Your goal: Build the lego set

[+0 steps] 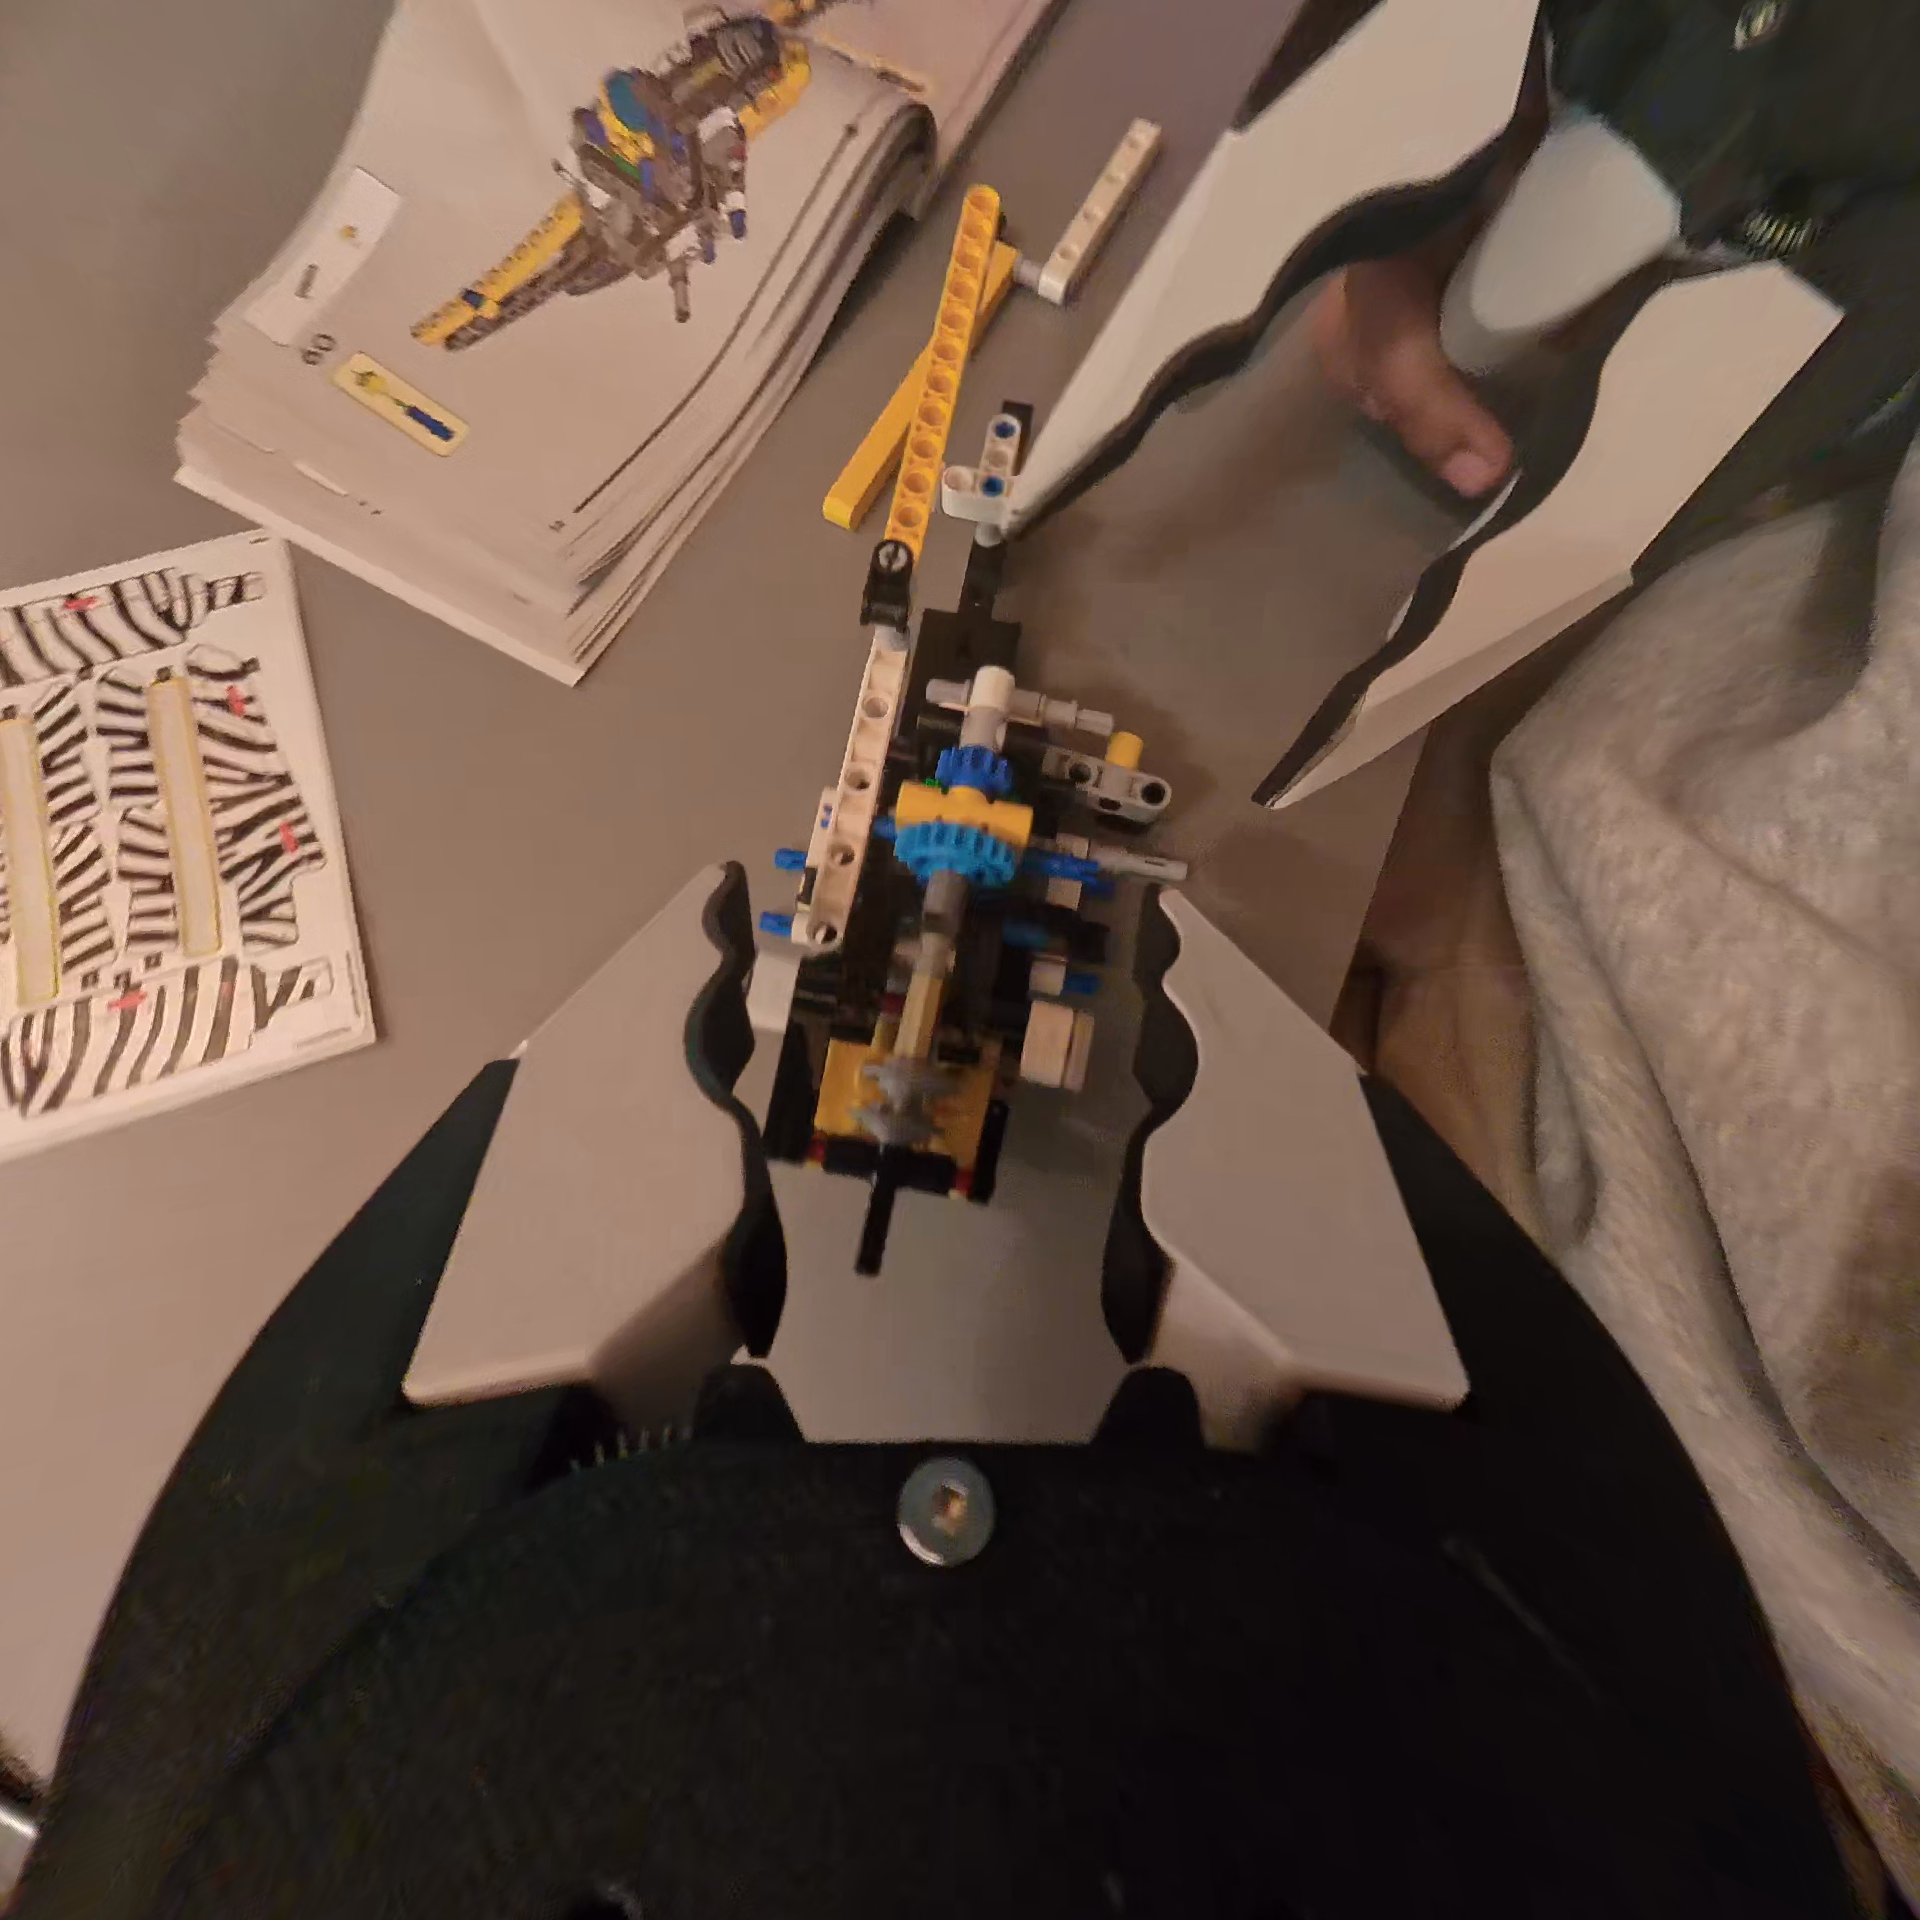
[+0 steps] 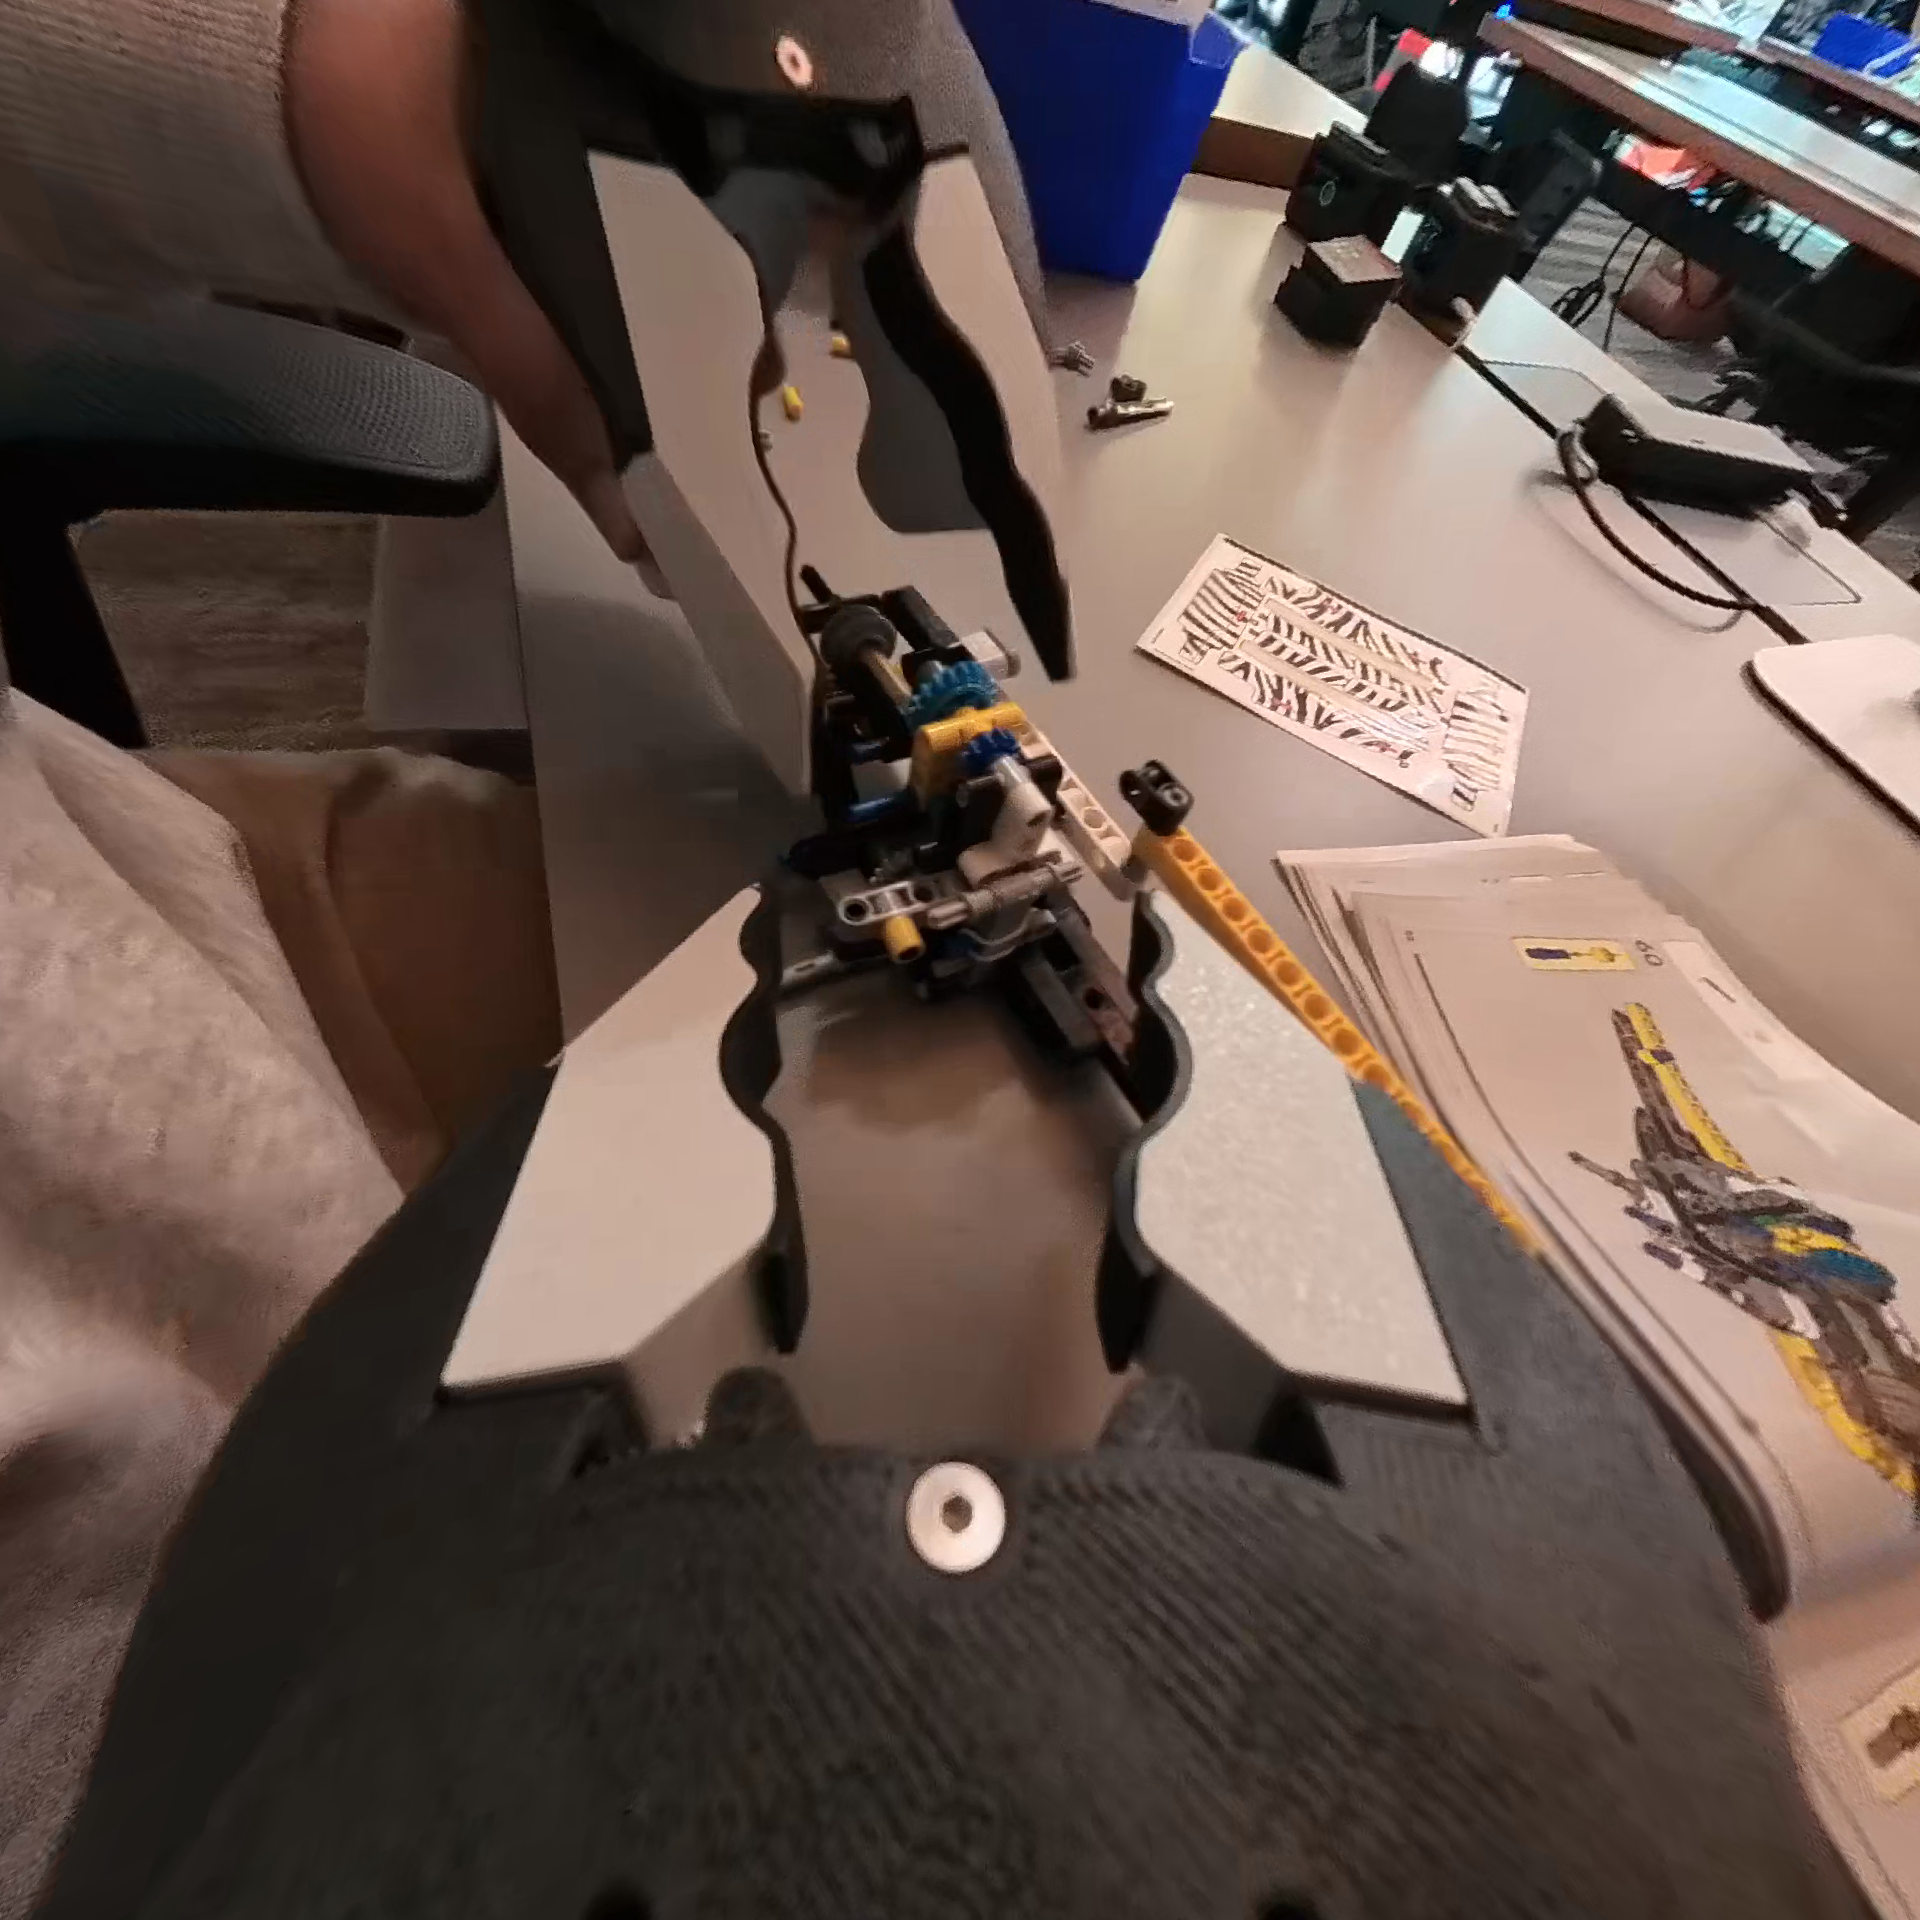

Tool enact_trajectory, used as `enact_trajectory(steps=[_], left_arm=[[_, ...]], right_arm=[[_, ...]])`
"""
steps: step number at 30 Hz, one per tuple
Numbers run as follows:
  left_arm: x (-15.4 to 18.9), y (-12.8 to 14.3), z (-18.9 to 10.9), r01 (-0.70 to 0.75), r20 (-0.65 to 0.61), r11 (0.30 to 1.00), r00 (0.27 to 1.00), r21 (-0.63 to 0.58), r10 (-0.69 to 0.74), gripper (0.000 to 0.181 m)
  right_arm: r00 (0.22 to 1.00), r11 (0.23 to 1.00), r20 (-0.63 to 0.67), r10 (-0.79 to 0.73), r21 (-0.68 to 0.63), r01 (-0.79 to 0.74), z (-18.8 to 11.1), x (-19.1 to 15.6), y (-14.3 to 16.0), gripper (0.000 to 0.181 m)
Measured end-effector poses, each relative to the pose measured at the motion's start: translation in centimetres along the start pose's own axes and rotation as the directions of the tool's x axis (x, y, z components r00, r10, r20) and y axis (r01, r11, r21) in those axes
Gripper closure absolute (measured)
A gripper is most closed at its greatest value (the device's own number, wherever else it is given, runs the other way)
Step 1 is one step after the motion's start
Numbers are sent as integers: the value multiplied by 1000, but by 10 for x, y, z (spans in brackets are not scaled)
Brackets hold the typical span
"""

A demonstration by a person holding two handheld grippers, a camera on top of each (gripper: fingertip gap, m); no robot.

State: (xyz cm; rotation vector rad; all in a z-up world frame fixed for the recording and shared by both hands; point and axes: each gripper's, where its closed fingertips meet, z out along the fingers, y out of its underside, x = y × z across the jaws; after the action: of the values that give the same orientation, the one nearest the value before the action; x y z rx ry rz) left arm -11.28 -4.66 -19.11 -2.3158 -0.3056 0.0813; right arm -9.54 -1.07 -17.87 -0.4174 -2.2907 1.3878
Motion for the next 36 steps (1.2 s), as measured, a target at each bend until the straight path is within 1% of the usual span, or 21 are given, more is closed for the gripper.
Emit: enact_trajectory(steps=[3,5,7,9,10,12,14,17,18,20,22,26,29,31,33,36], left_arm=[[-1,5,-13,41,43,997,998,72,-44,107],[-4,8,-18,52,77,990,995,130,-62,107],[-5,4,-22,50,96,973,993,227,-74,108],[-2,-3,-28,49,85,941,993,334,-81,108],[0,-6,-31,38,81,928,994,371,-74,111],[3,-5,-37,18,86,929,995,370,-54,112],[6,-6,-43,-5,94,915,995,404,-35,115],[6,-1,-37,62,42,919,995,389,-85,115],[4,0,-36,74,40,921,995,382,-96,115],[4,1,-32,73,39,927,995,367,-94,115],[4,1,-30,59,53,930,995,362,-84,115],[5,-5,-26,47,72,930,994,366,-79,114],[2,-2,-18,27,116,944,991,330,-69,114],[-1,0,-12,33,130,952,989,305,-76,114],[-8,4,-8,61,146,959,984,275,-104,115],[-15,8,-6,132,133,956,976,262,-172,122]], right_arm=[[999,1000,-37,16,-20,-17,1,-9,4,116],[991,997,-115,-62,-60,55,-1,-8,10,119],[967,983,-191,-169,-99,152,-2,-5,14,127],[942,968,-227,-246,-98,229,-1,-8,11,135],[934,963,-238,-267,-88,253,1,-10,8,136],[923,961,-268,-277,-64,270,4,-12,0,133],[921,963,-284,-267,-50,264,4,-13,-4,138],[922,973,-311,-229,-33,230,2,-8,-7,139],[923,977,-326,-205,-19,210,0,-4,-8,142],[929,987,-341,-144,17,159,-4,2,-11,150],[939,992,-326,-106,30,123,-5,4,-11,150],[950,996,-298,-91,-16,90,7,-1,-8,147],[946,993,-306,-104,-84,82,15,1,-1,142],[957,989,-270,-102,-132,68,21,-2,6,137],[962,986,-257,-87,-163,46,24,-1,11,140],[963,984,-267,-39,-177,-9,24,5,15,145]])
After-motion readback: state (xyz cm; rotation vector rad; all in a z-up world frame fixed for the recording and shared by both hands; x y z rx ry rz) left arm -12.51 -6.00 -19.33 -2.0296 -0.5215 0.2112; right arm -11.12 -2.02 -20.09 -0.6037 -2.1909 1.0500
